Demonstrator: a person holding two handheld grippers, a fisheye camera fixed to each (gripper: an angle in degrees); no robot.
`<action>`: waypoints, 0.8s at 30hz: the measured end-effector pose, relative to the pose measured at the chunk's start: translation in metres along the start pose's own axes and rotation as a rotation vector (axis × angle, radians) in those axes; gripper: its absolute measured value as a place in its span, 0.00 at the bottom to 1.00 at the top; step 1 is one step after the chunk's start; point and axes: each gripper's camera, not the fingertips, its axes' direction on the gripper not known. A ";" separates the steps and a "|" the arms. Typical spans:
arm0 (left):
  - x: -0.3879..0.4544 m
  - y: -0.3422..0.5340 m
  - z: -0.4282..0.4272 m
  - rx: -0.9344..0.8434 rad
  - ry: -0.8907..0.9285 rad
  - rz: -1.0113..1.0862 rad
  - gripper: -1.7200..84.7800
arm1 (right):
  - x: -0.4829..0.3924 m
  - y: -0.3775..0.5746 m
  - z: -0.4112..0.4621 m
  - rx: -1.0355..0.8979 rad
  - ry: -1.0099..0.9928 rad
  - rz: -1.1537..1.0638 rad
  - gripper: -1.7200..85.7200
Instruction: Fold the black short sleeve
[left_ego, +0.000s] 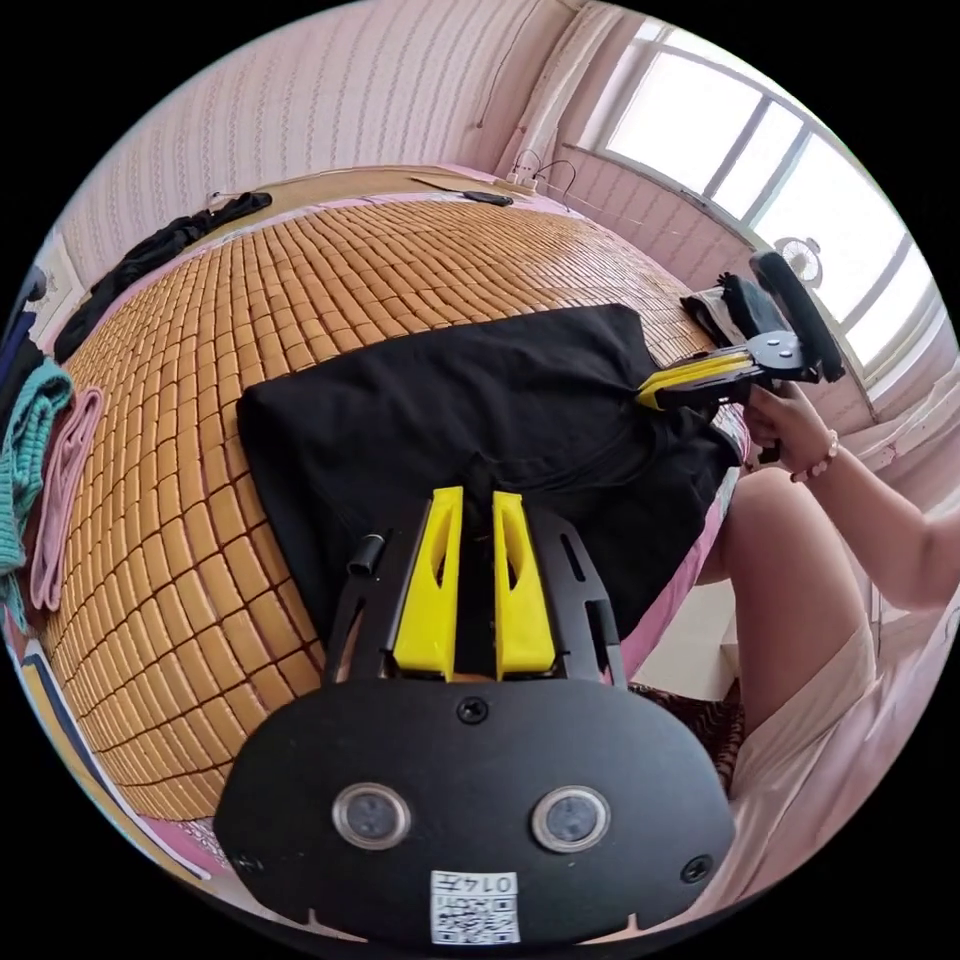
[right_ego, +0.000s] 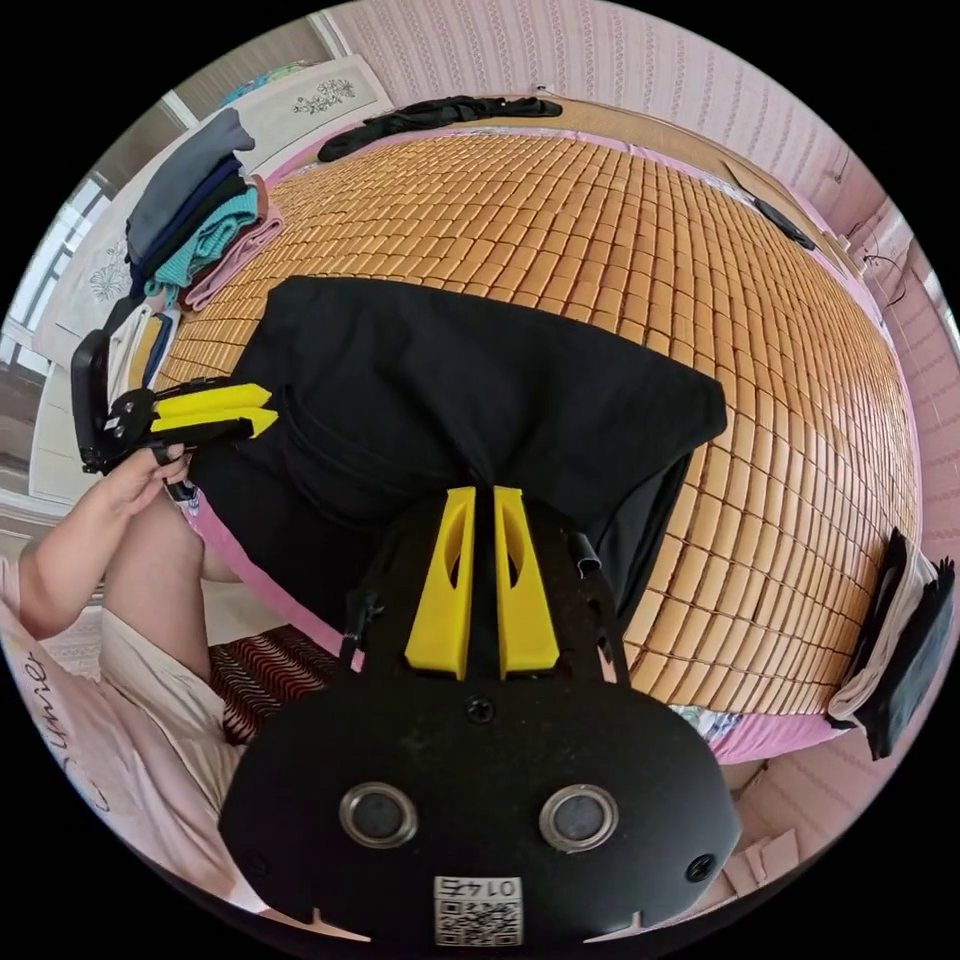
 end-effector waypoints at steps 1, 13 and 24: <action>0.001 0.003 -0.004 -0.003 0.019 -0.006 0.02 | -0.001 0.001 -0.002 0.006 -0.008 -0.006 0.05; 0.060 0.109 -0.046 0.118 0.126 -0.011 0.08 | -0.053 0.062 -0.006 -0.175 -0.044 -0.216 0.07; 0.148 0.101 -0.015 0.218 0.017 0.224 0.12 | -0.099 -0.019 -0.001 0.047 0.155 -0.183 0.02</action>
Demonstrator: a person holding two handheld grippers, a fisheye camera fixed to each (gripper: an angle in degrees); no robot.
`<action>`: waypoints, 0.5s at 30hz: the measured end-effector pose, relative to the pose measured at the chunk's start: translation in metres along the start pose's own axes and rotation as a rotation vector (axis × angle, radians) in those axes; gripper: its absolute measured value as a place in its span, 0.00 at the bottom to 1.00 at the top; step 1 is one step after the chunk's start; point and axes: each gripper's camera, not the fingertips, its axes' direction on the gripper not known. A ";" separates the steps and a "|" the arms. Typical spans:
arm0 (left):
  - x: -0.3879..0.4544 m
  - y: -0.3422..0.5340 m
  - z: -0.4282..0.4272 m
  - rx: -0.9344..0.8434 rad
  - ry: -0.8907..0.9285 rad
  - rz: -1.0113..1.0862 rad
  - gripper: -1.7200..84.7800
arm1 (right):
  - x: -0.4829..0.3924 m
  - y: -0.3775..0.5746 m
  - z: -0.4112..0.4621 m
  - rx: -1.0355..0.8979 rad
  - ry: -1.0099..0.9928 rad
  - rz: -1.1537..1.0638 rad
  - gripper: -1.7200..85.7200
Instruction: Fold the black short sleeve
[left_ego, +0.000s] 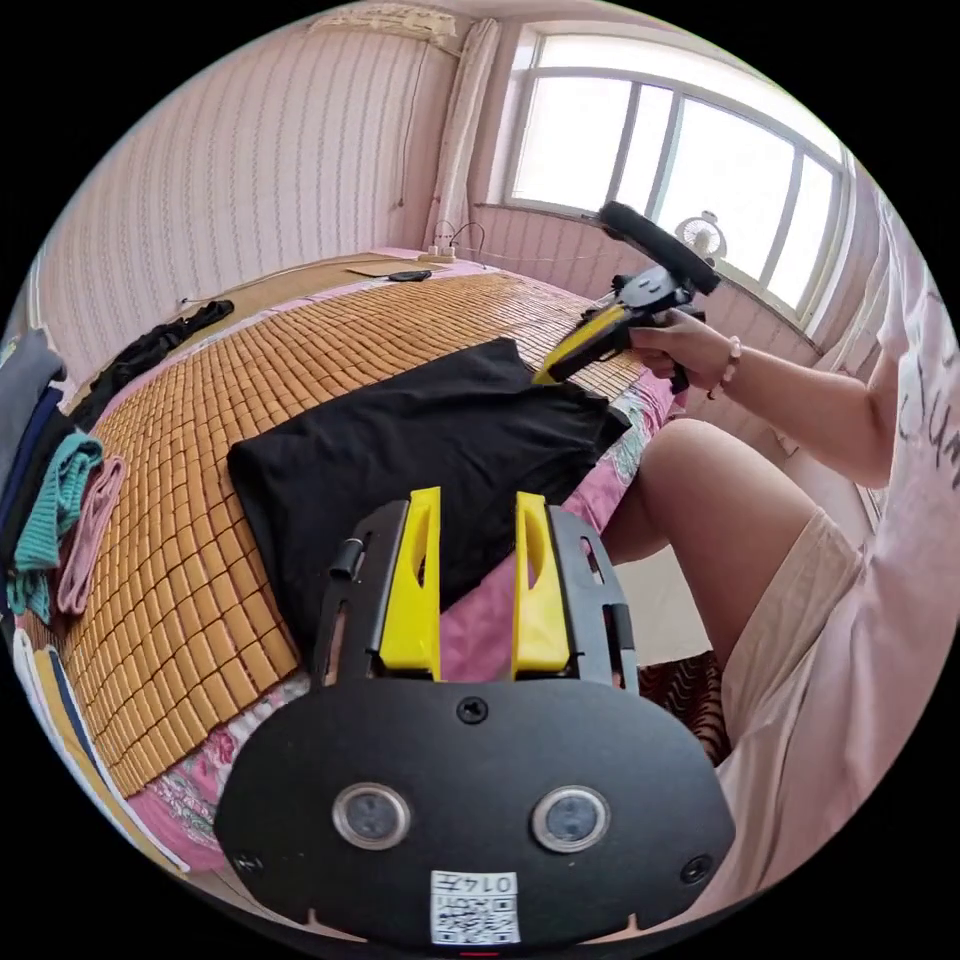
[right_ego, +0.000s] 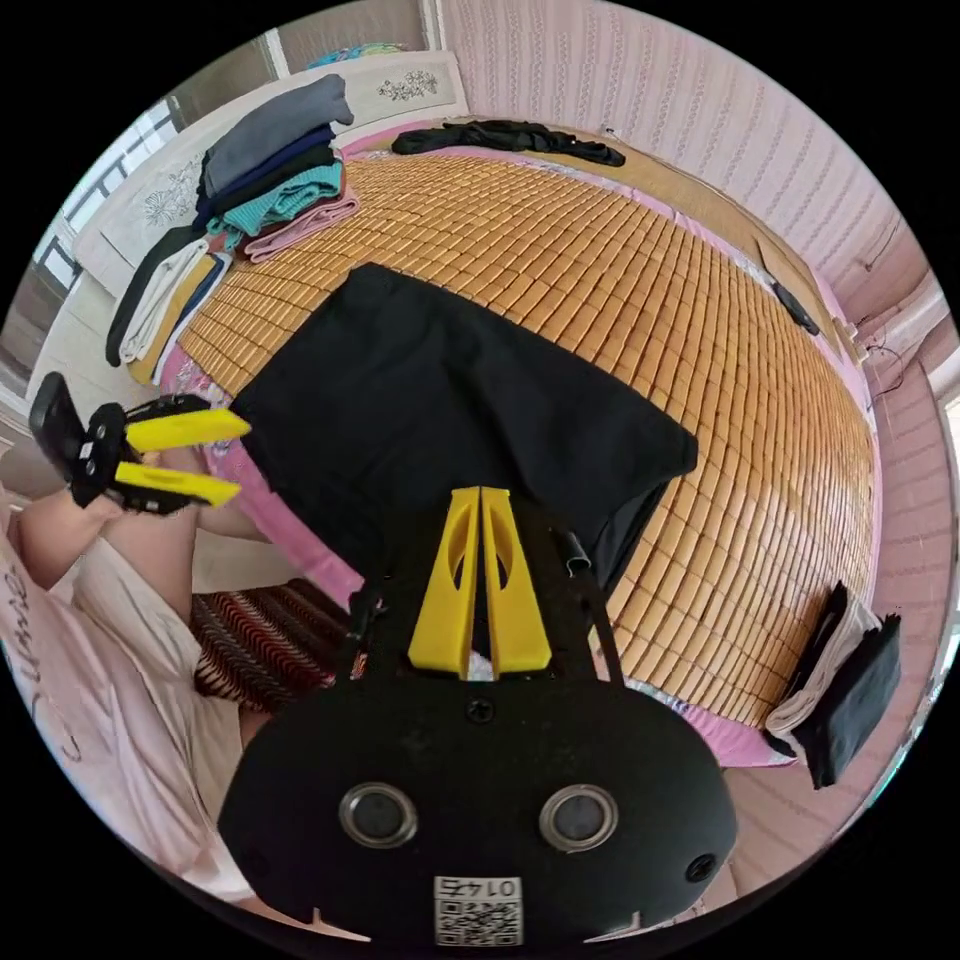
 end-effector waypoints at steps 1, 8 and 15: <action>0.011 -0.007 0.013 0.003 0.000 0.033 0.11 | -0.003 -0.011 0.004 -0.002 0.011 -0.007 0.02; 0.063 -0.016 0.075 -0.073 -0.132 0.236 0.07 | -0.010 -0.096 0.079 -0.224 -0.117 -0.019 0.01; 0.071 0.011 0.105 -0.096 -0.056 0.156 0.01 | 0.013 -0.127 0.072 -0.266 -0.169 -0.083 0.01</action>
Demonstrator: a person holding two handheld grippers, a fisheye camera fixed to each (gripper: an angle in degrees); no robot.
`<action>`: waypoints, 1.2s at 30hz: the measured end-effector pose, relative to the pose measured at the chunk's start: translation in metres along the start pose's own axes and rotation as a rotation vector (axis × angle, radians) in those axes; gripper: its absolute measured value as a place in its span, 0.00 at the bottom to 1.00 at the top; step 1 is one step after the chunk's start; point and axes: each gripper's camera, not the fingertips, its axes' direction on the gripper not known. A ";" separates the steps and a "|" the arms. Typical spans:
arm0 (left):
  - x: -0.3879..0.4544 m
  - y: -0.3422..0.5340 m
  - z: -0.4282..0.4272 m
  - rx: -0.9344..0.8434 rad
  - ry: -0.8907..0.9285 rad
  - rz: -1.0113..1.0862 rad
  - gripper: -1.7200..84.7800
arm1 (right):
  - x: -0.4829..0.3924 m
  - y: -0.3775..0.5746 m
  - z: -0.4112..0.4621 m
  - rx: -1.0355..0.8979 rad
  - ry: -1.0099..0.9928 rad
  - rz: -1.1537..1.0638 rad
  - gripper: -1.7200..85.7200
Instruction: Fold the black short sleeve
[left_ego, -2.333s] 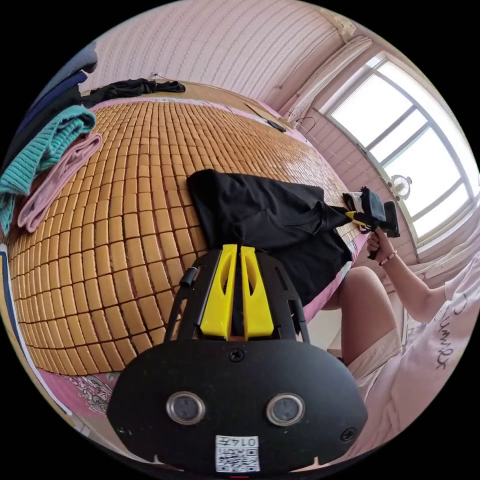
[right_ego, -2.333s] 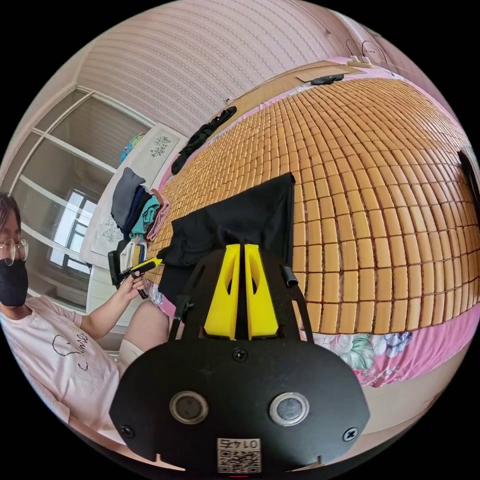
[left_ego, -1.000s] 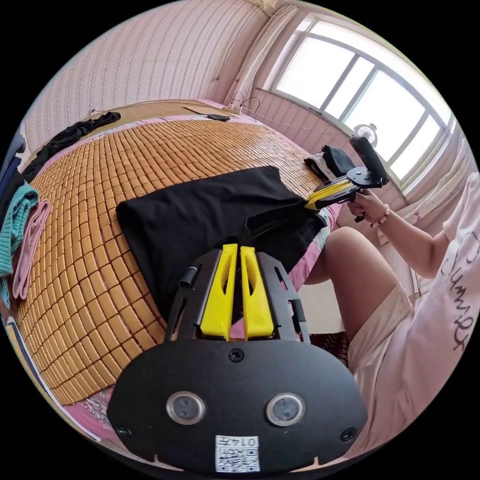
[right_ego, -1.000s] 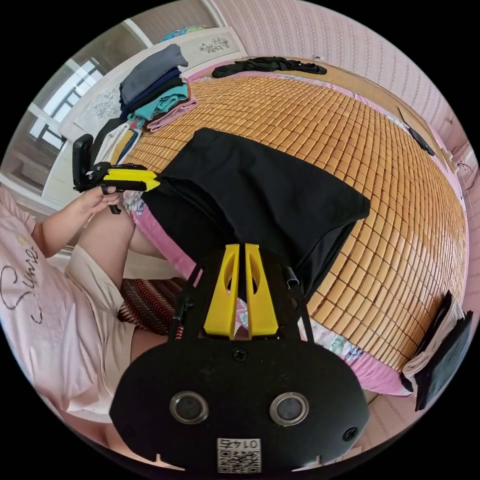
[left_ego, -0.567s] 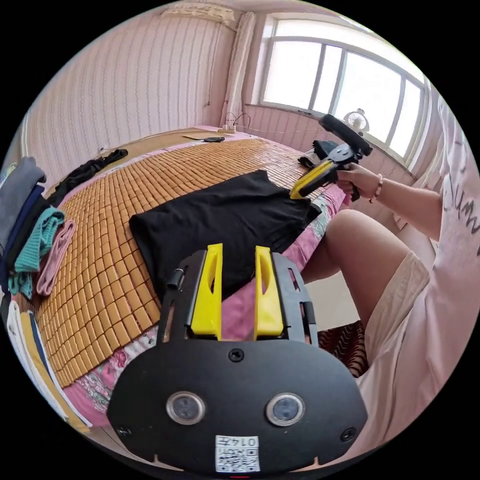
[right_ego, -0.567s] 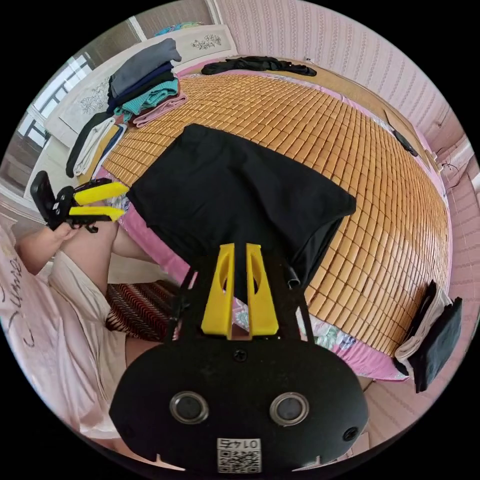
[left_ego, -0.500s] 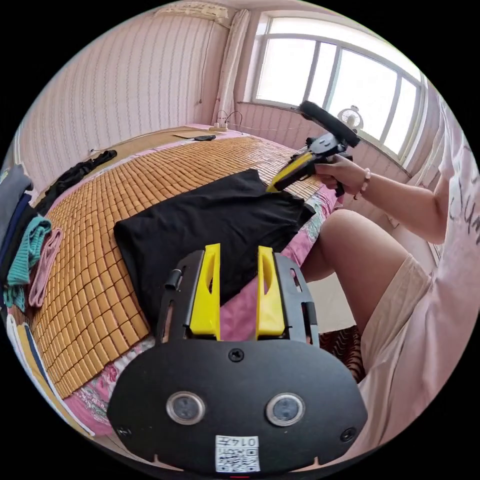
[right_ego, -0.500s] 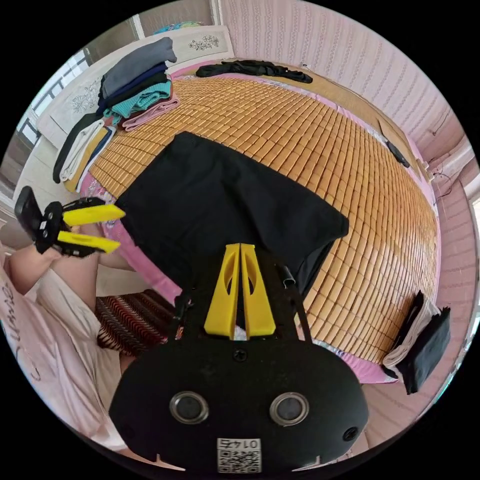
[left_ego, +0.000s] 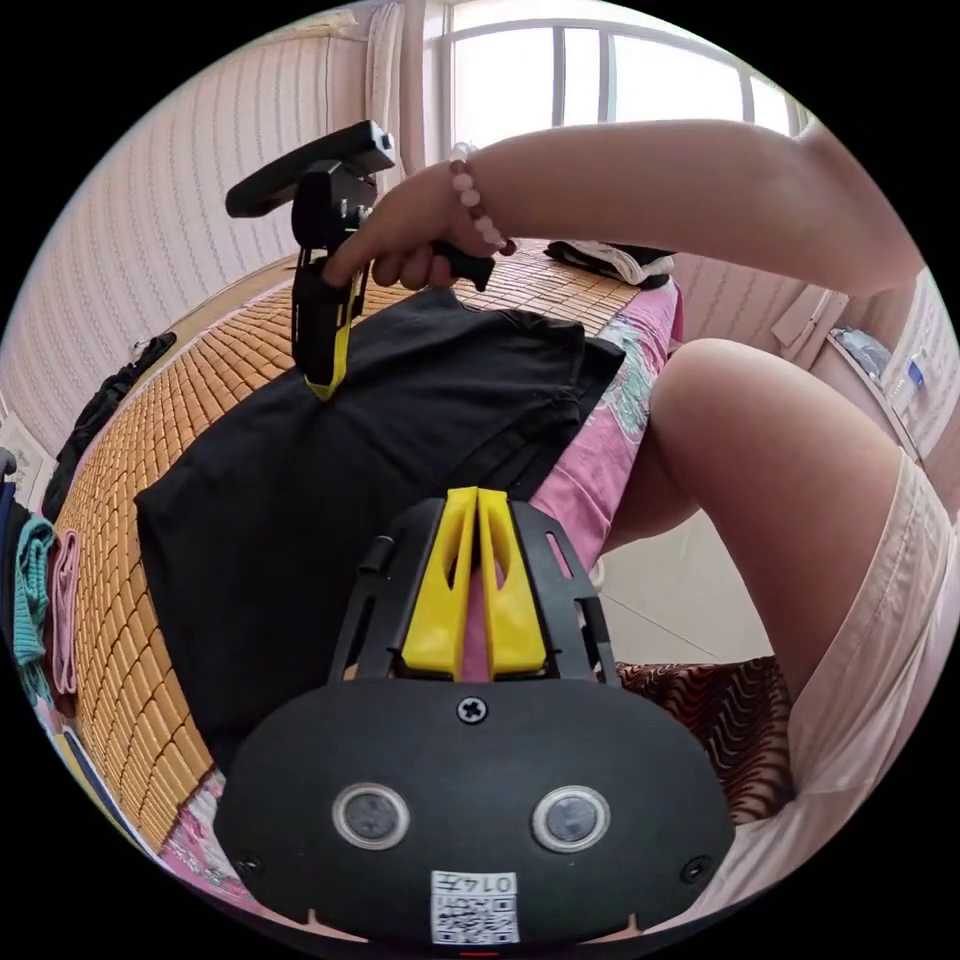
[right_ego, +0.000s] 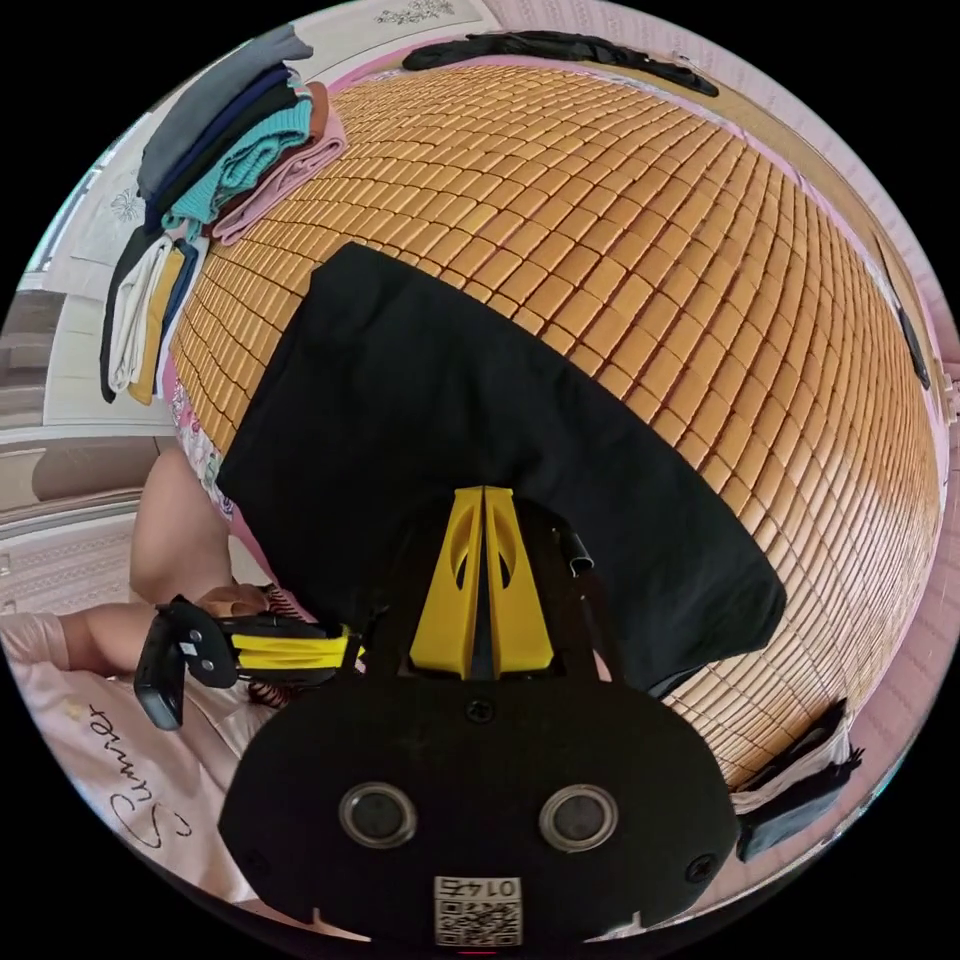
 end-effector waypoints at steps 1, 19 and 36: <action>0.003 -0.003 0.000 -0.012 -0.012 0.026 0.01 | 0.000 -0.003 -0.004 0.015 0.029 -0.001 0.01; 0.010 -0.015 -0.024 0.247 -0.049 0.035 0.10 | 0.103 0.216 -0.047 0.295 -0.009 0.493 0.09; 0.026 -0.118 0.070 0.104 0.240 0.099 0.18 | 0.194 0.356 -0.056 0.408 -0.555 0.459 0.07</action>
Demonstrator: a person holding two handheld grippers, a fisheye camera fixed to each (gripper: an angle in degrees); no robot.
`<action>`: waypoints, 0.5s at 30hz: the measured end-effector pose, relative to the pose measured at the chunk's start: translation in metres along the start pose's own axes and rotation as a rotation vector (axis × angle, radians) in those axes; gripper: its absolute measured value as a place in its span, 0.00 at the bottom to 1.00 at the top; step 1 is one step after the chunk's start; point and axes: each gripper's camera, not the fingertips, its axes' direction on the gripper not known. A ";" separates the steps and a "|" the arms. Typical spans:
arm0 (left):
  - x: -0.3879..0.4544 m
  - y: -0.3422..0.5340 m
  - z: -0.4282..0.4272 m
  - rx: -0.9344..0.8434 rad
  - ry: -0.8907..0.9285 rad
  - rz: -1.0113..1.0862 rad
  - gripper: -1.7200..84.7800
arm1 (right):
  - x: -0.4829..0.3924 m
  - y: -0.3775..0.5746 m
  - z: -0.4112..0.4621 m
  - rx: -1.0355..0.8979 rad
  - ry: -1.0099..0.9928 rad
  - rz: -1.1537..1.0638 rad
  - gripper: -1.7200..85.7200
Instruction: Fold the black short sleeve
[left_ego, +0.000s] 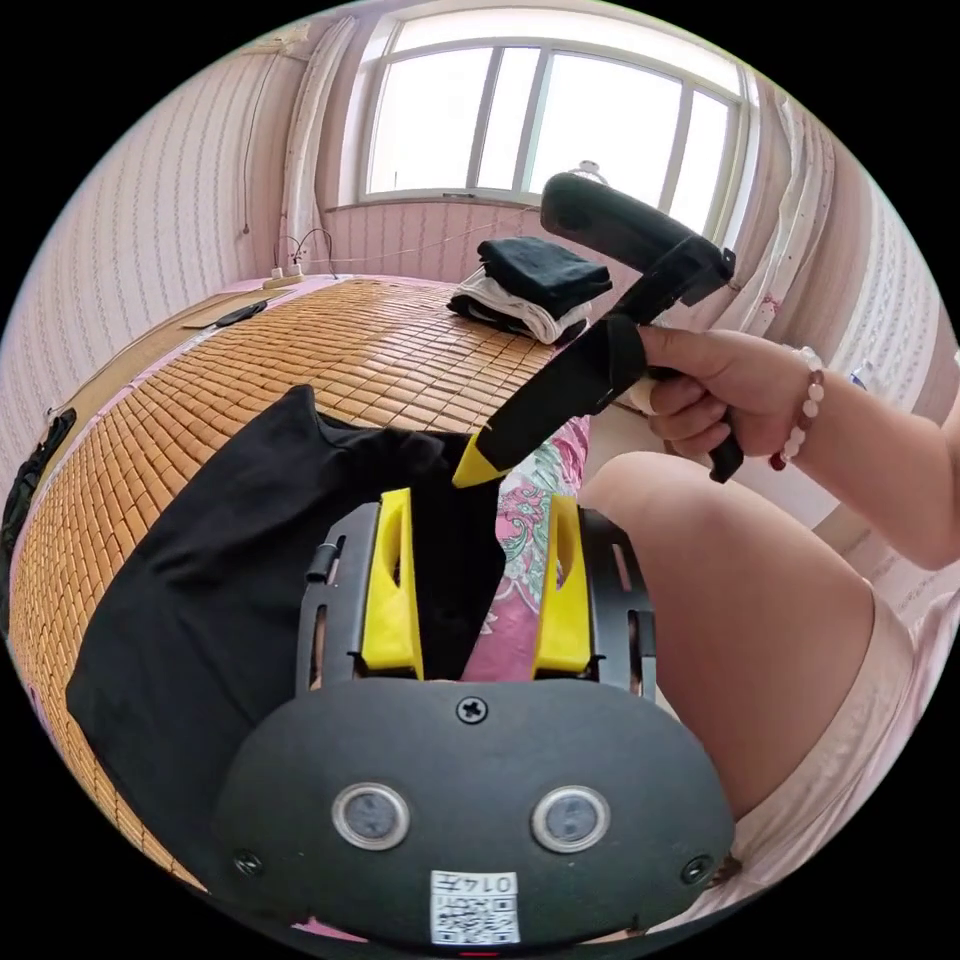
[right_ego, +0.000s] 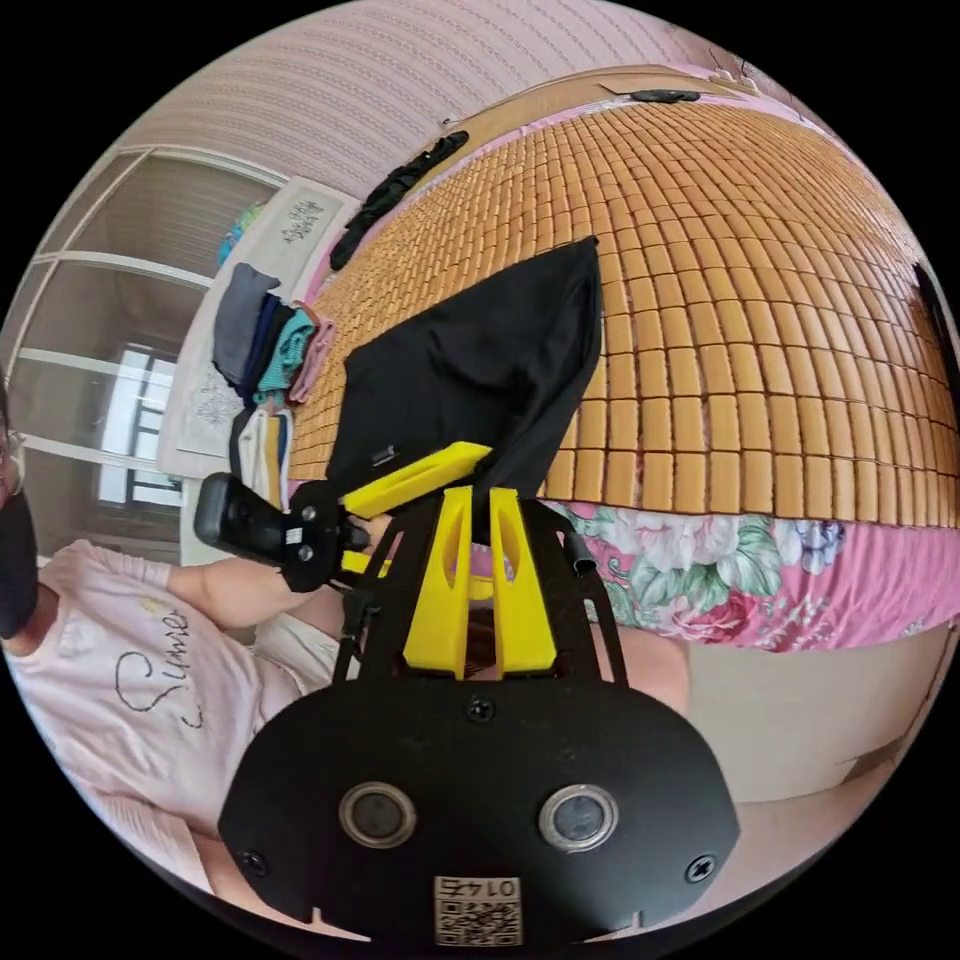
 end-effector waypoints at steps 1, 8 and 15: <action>-0.005 -0.005 0.004 -0.024 -0.030 -0.017 0.12 | 0.002 0.000 -0.004 0.010 -0.025 -0.007 0.07; -0.039 -0.004 -0.004 -0.029 0.015 -0.098 0.02 | 0.069 -0.005 -0.047 0.212 -0.030 0.152 0.15; -0.041 0.011 -0.029 -0.006 0.085 -0.109 0.01 | 0.110 -0.039 -0.031 0.237 -0.220 0.174 0.12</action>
